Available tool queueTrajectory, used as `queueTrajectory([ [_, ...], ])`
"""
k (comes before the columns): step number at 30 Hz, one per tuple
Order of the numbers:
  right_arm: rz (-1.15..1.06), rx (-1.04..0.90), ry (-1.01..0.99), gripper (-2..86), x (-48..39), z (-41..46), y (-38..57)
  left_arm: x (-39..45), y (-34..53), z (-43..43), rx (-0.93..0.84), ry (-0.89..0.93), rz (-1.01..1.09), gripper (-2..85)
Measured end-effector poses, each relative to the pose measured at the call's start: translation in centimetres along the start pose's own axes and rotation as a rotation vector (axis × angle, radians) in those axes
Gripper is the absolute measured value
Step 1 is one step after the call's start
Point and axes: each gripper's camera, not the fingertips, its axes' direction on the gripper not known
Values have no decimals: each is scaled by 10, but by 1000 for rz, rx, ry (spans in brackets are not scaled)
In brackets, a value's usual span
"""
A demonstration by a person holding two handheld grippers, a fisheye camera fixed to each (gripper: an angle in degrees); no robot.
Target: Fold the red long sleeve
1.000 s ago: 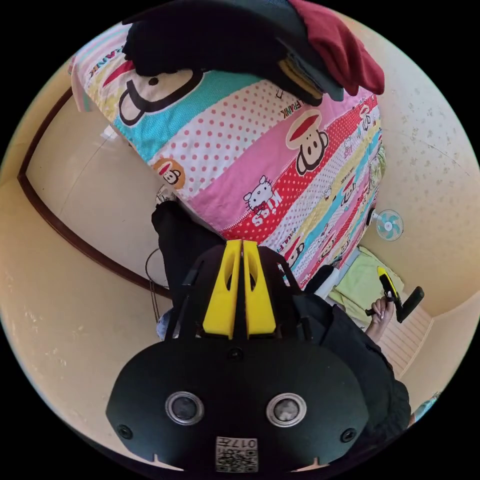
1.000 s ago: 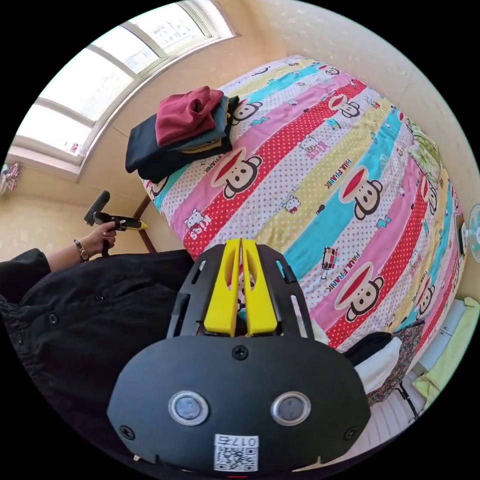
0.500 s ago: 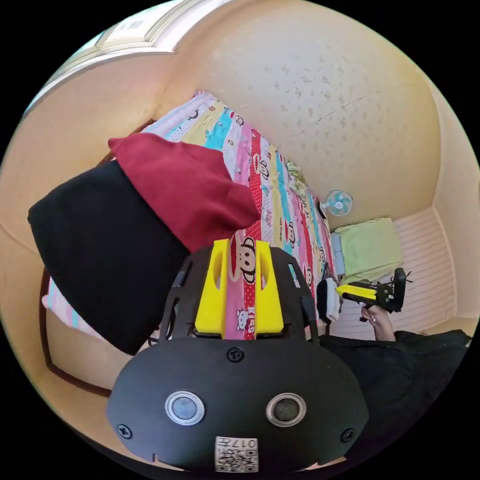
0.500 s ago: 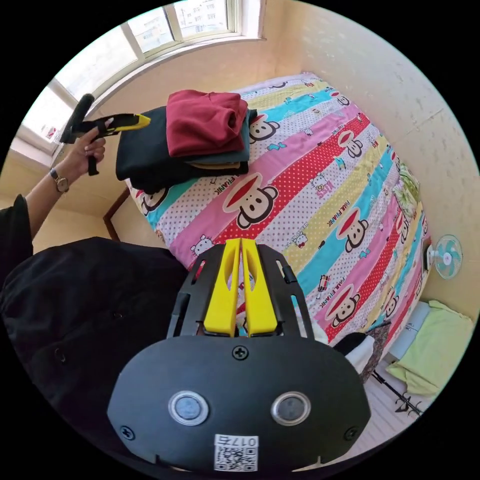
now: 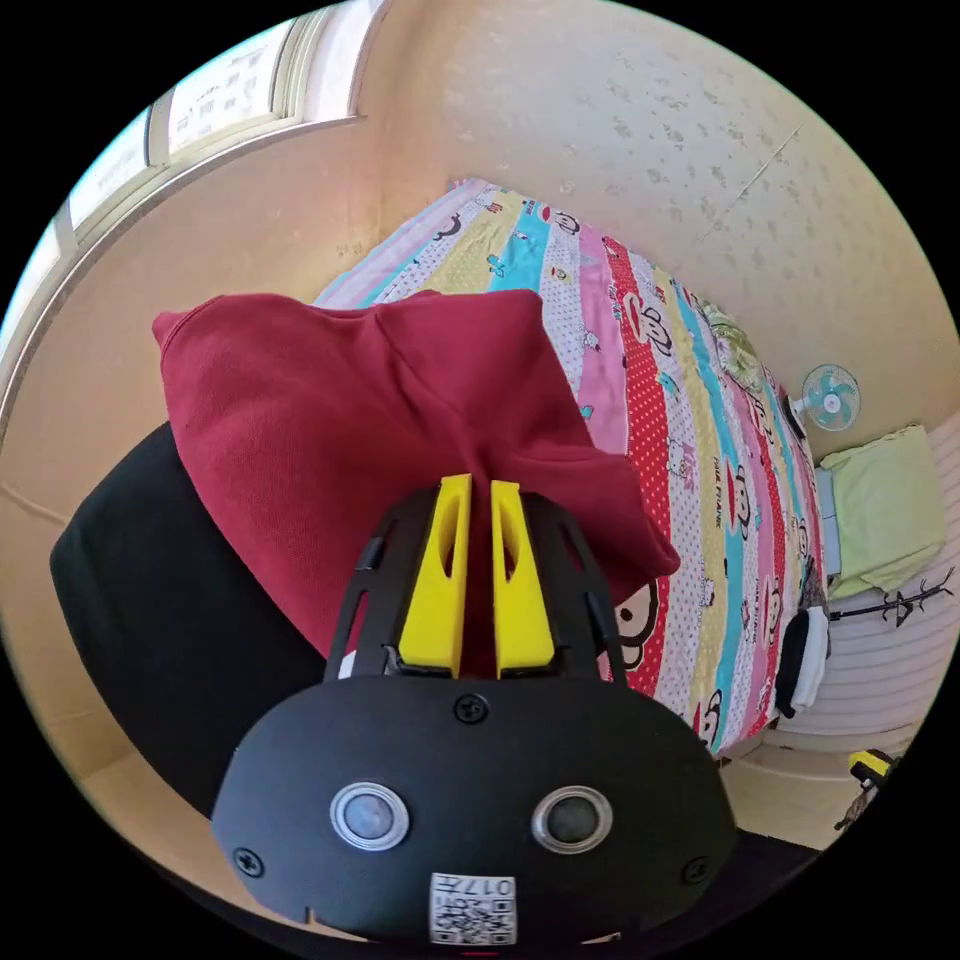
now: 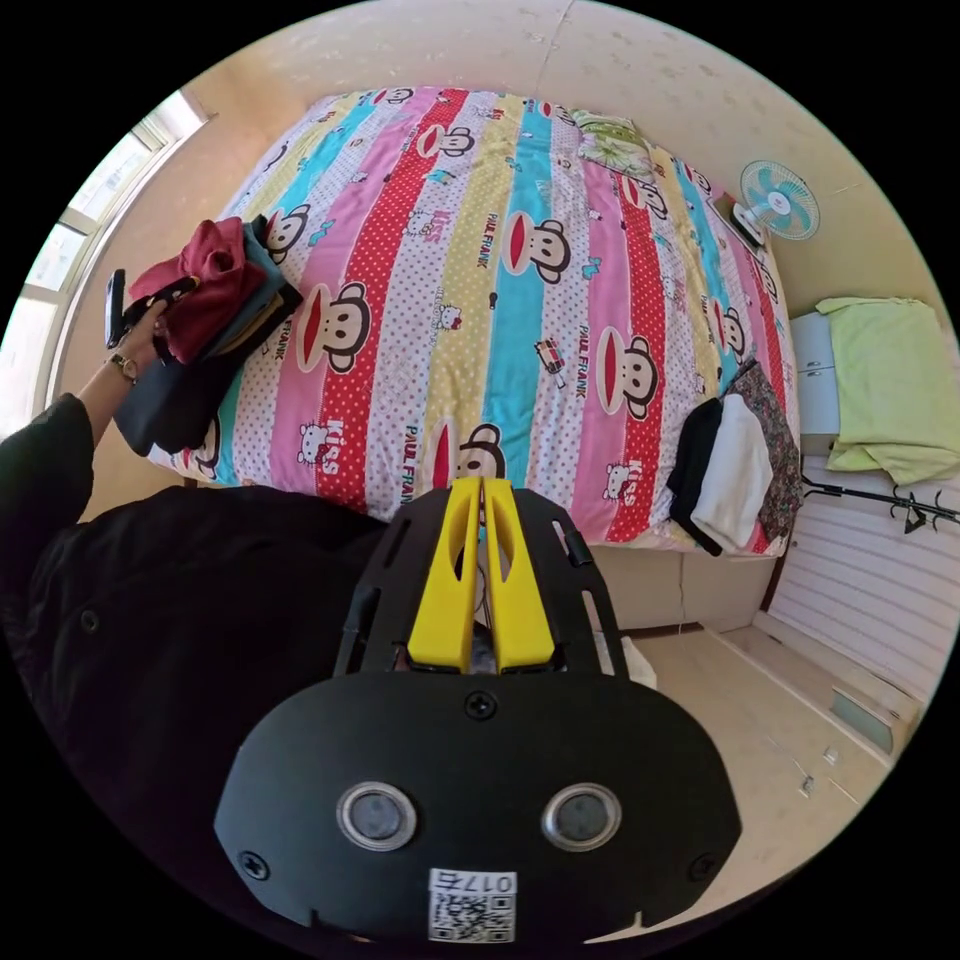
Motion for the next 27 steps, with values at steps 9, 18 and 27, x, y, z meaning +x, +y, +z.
queueTrajectory([
  [9,-118,57,20,3,-40,-35,-31,-142,114,-113,267,808,103,-2],
  [18,-361,89,-17,4,-115,-38,-74,-326,178,-182,543,738,-249,-1],
  [27,-444,123,-7,3,-136,-41,-71,-290,-8,-173,330,571,-295,187],
])
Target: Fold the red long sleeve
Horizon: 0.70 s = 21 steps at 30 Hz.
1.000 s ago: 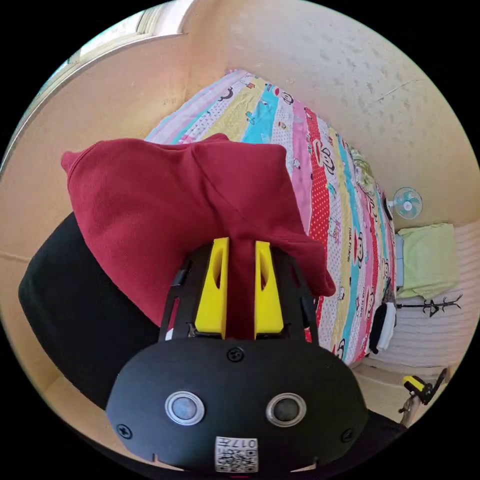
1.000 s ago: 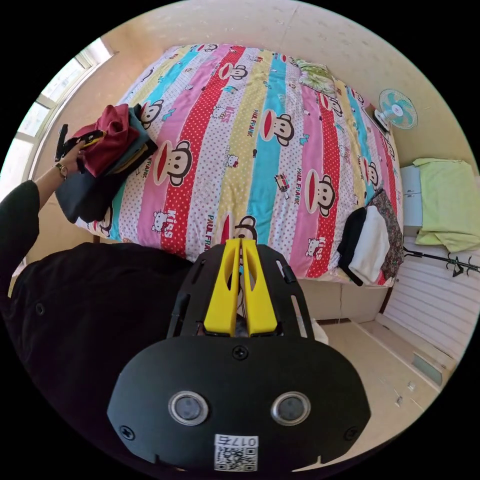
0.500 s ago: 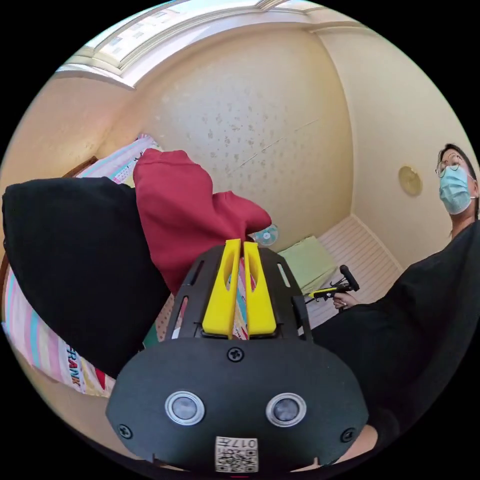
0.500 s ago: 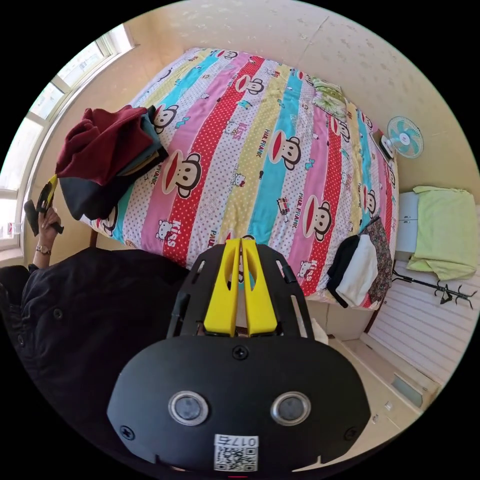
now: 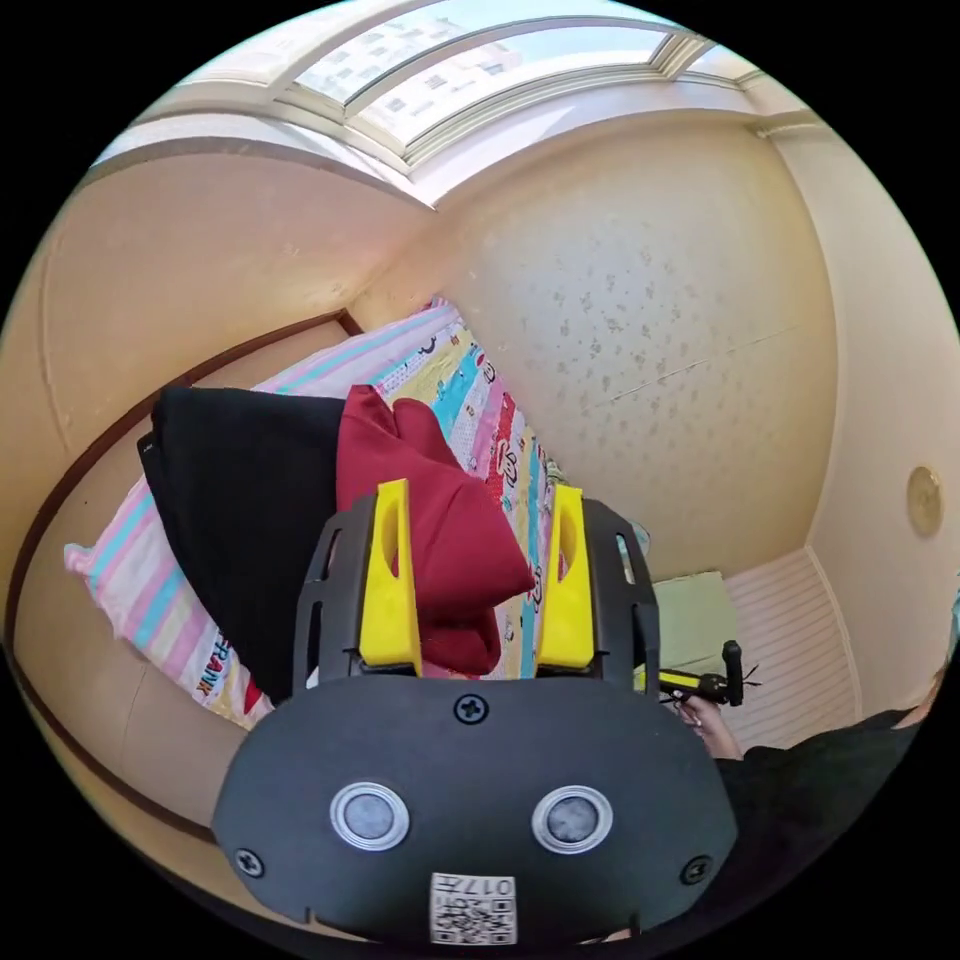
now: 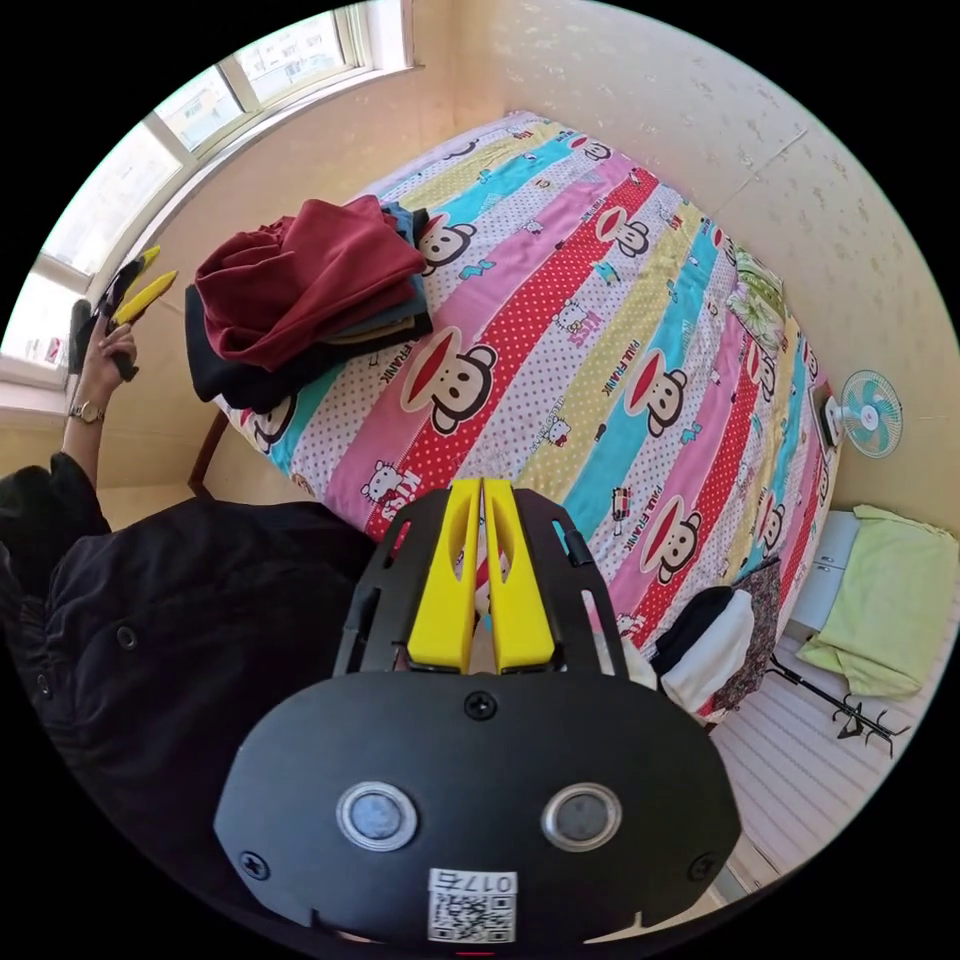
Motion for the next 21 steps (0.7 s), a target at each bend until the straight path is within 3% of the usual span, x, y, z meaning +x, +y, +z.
queueTrajectory([
  [3,1,10,40,3,3,-1,17,13,-49,68,-155,-217,-46,190],
  [5,23,17,72,3,10,-2,33,-3,-59,134,-481,-457,-145,179],
  [6,50,26,88,3,17,-3,46,-8,-56,142,-520,-449,-161,173],
  [10,190,45,89,3,56,3,110,-30,-12,108,-333,-172,-175,61],
  [13,297,38,83,3,93,16,159,-27,6,70,-279,176,41,52],
  [16,368,64,48,3,133,22,202,-7,-6,28,-186,372,190,50],
  [21,364,204,-12,7,183,11,244,99,-25,-10,-127,747,608,50],
])
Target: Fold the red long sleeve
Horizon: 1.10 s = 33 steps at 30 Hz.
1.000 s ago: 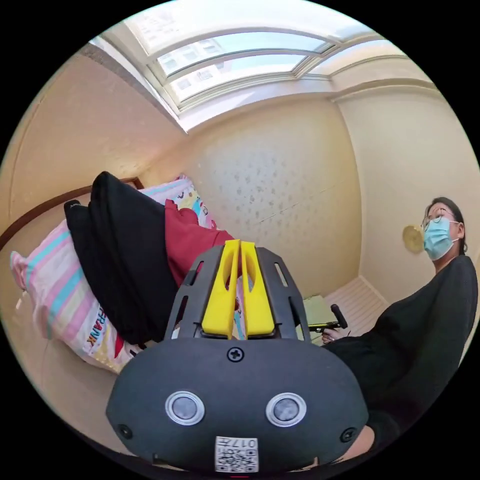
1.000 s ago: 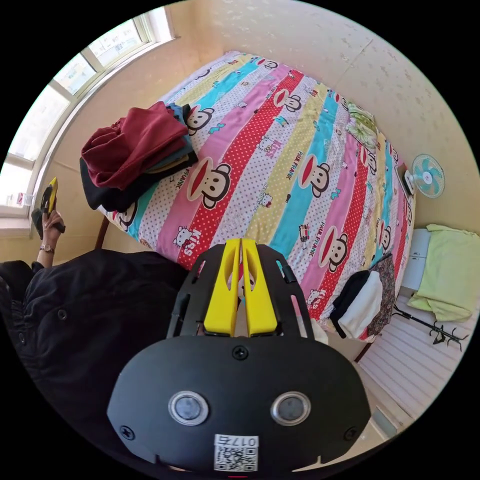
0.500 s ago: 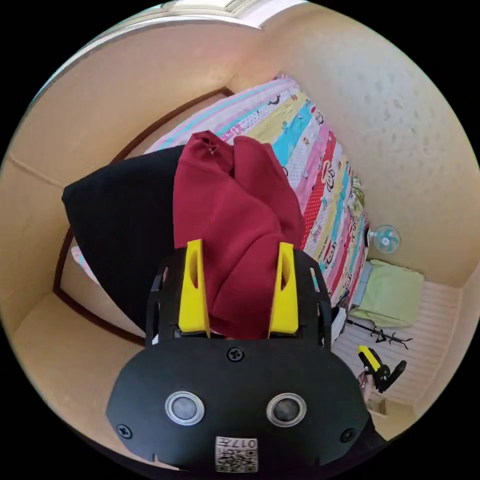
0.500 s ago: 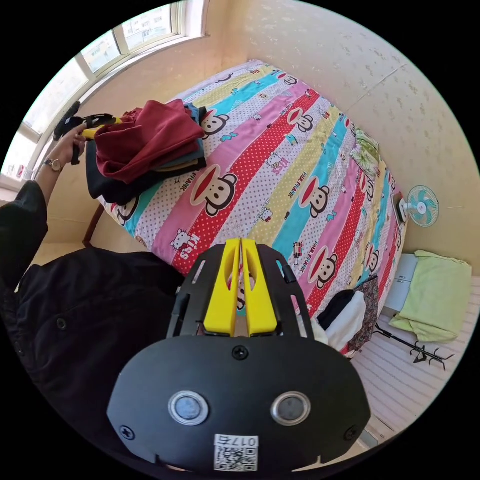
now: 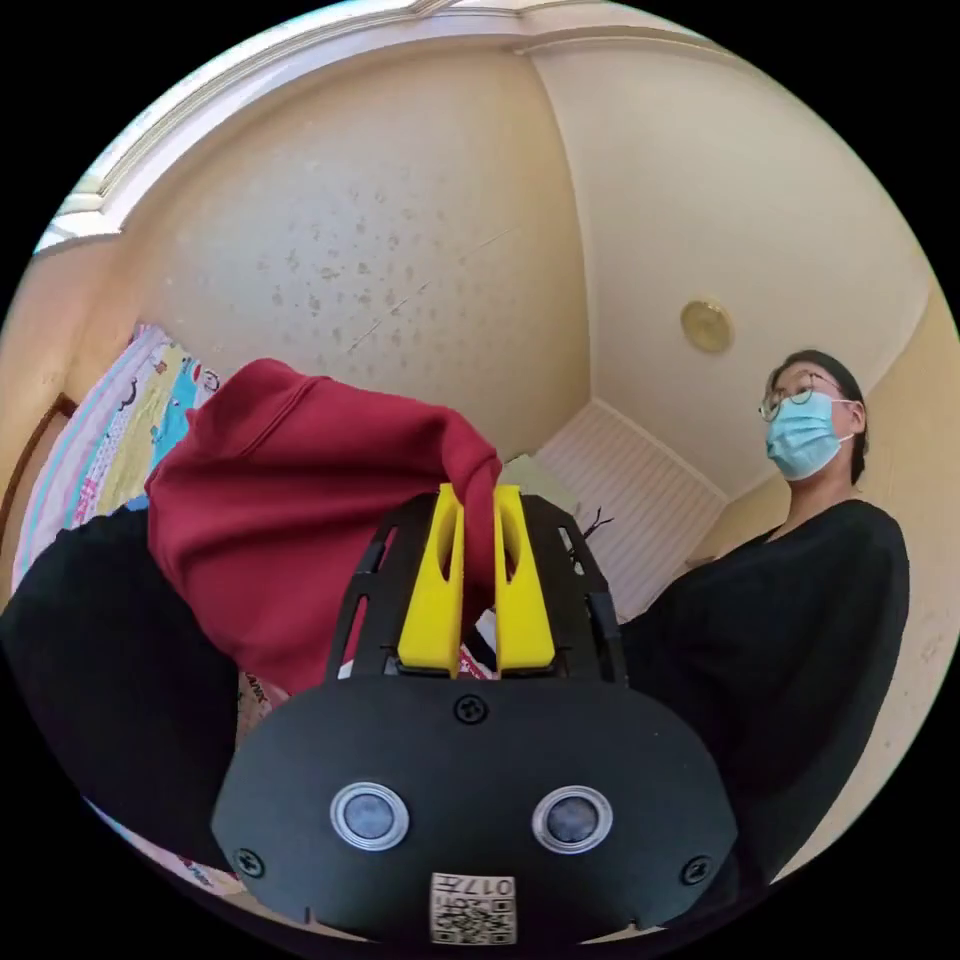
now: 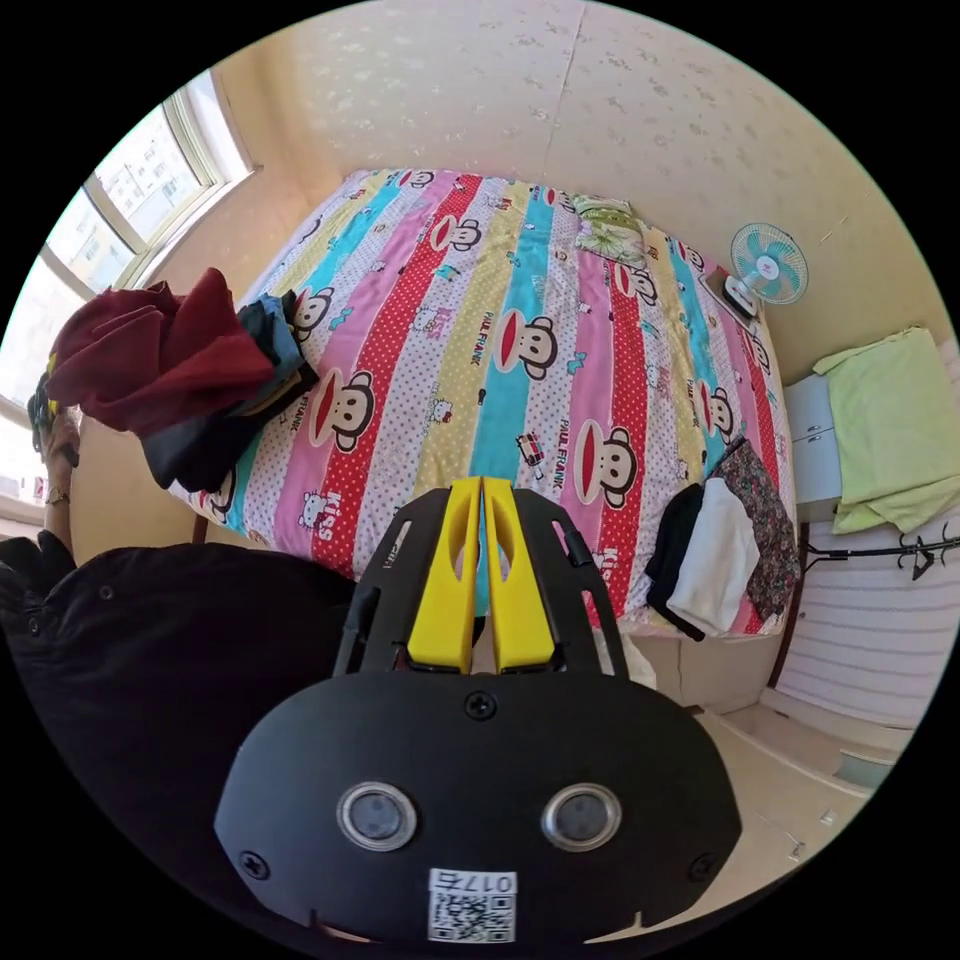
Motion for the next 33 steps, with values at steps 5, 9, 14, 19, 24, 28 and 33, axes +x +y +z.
queueTrajectory([
  [5,-79,185,-188,22,42,-20,26,44,-56,89,-2,565,358,52],
  [9,-152,332,-425,65,85,-36,61,53,-76,165,59,952,329,52],
  [14,-220,493,-607,98,134,-40,101,123,-84,276,28,1228,345,53],
  [19,-206,587,-722,139,193,-22,139,201,-80,338,-72,1388,453,55],
  [24,-144,745,-781,179,242,-12,184,249,-74,386,-160,1370,404,56],
  [28,-58,807,-702,195,275,-5,229,270,-67,407,-210,1316,374,55],
  [33,37,840,-541,198,293,-3,279,287,-62,417,-234,1248,333,55],
])
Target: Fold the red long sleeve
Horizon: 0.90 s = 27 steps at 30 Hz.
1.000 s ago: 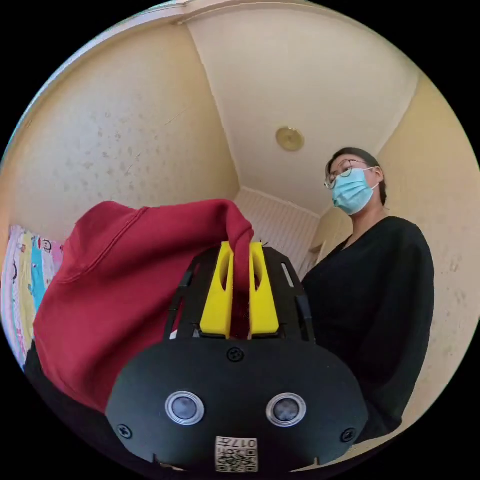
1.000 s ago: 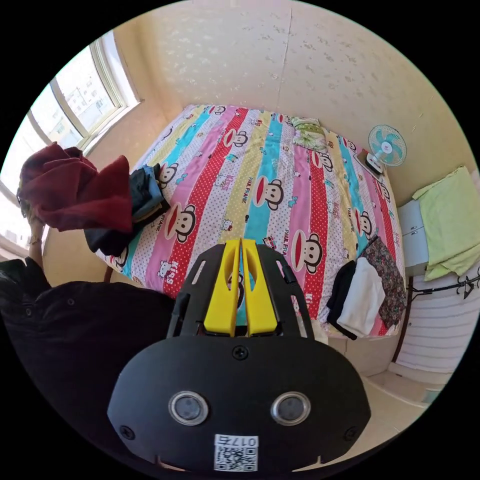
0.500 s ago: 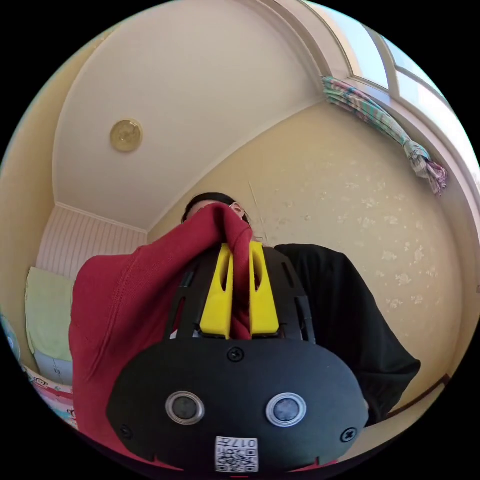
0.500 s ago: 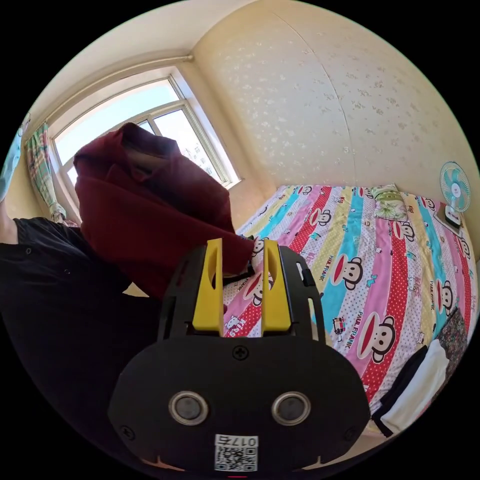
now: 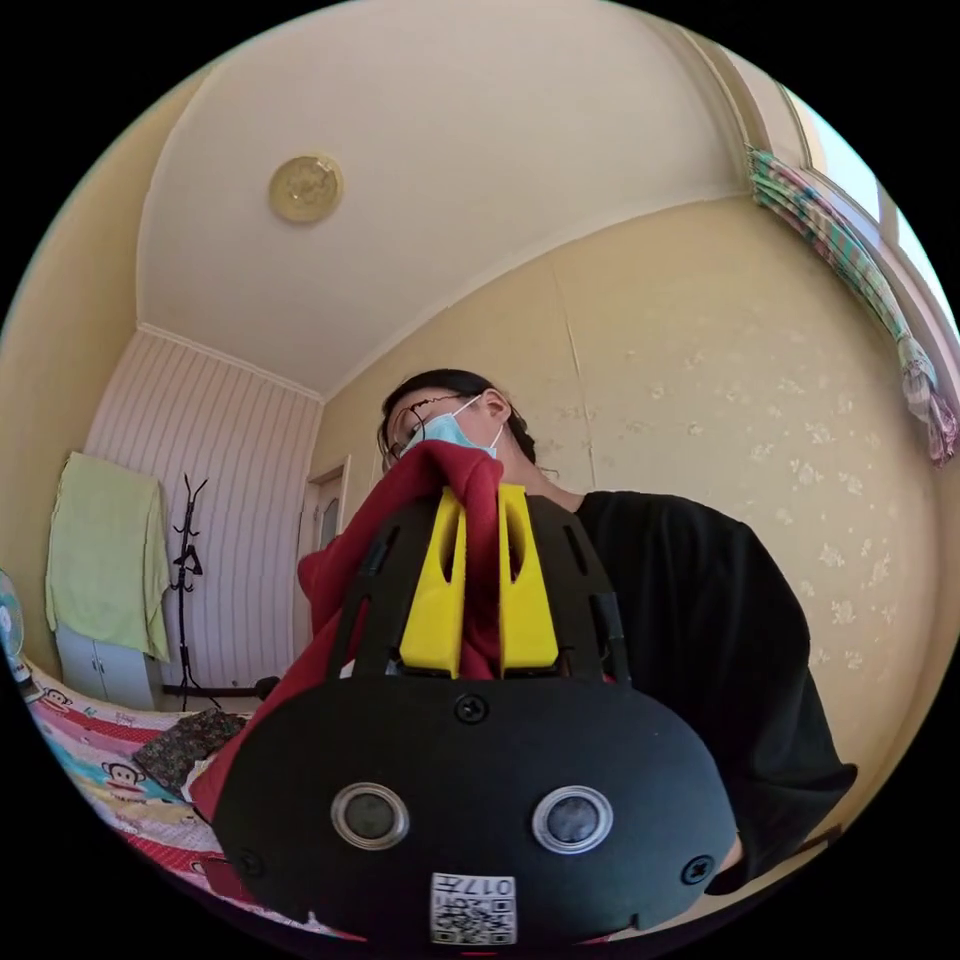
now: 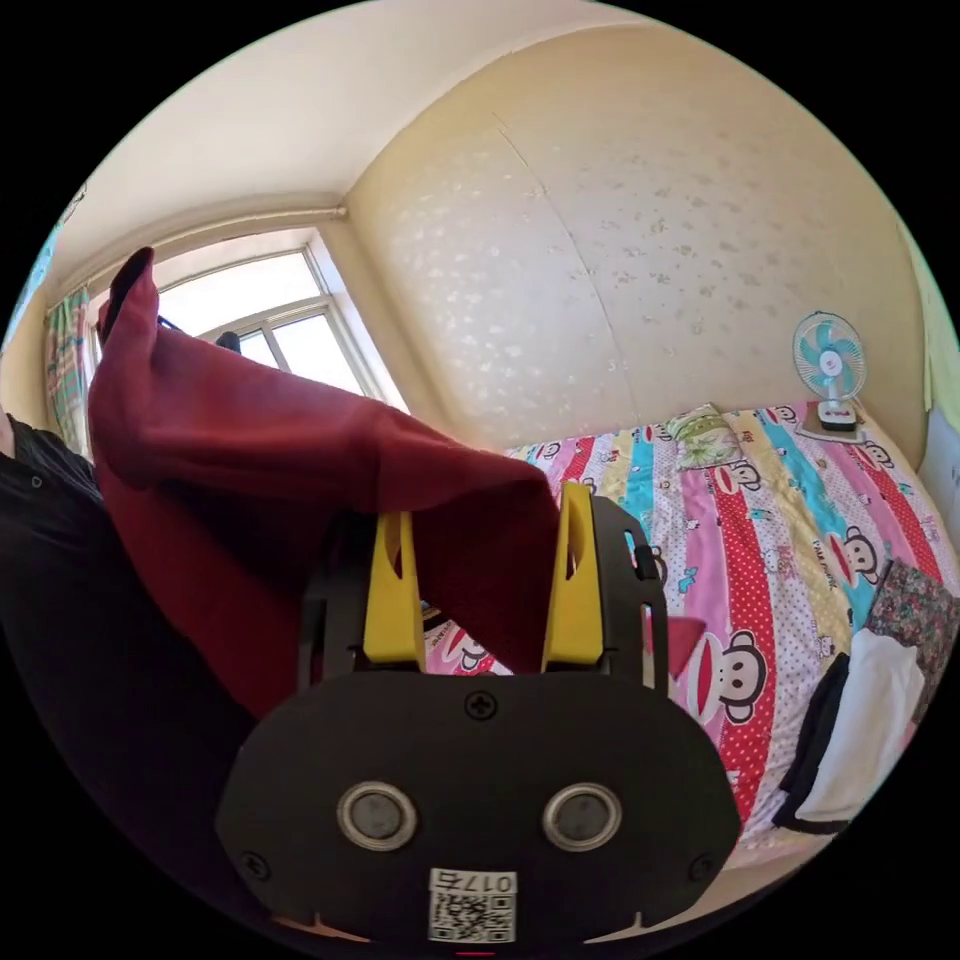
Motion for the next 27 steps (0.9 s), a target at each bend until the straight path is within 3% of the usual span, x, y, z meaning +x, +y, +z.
queueTrajectory([
  [5,-63,23,-143,175,-2,-14,8,3,-5,22,-19,-5,-3,56],
  [9,-132,36,-259,62,-6,-23,10,8,-11,32,-33,-13,-6,56],
  [12,-19,120,-211,46,3,-51,6,31,-22,22,-35,-187,-31,57],
  [15,22,250,-155,39,6,-95,-10,65,-39,6,-89,-496,-109,57],
  [20,-47,397,-43,36,-25,-146,-52,104,-41,-8,-243,-1157,-335,53],
  [23,-143,413,15,35,-64,-153,-78,100,-14,-7,-311,-1361,-429,49],
  [27,-290,467,206,33,-132,-156,-96,90,15,-9,-295,-1440,-537,46],
])
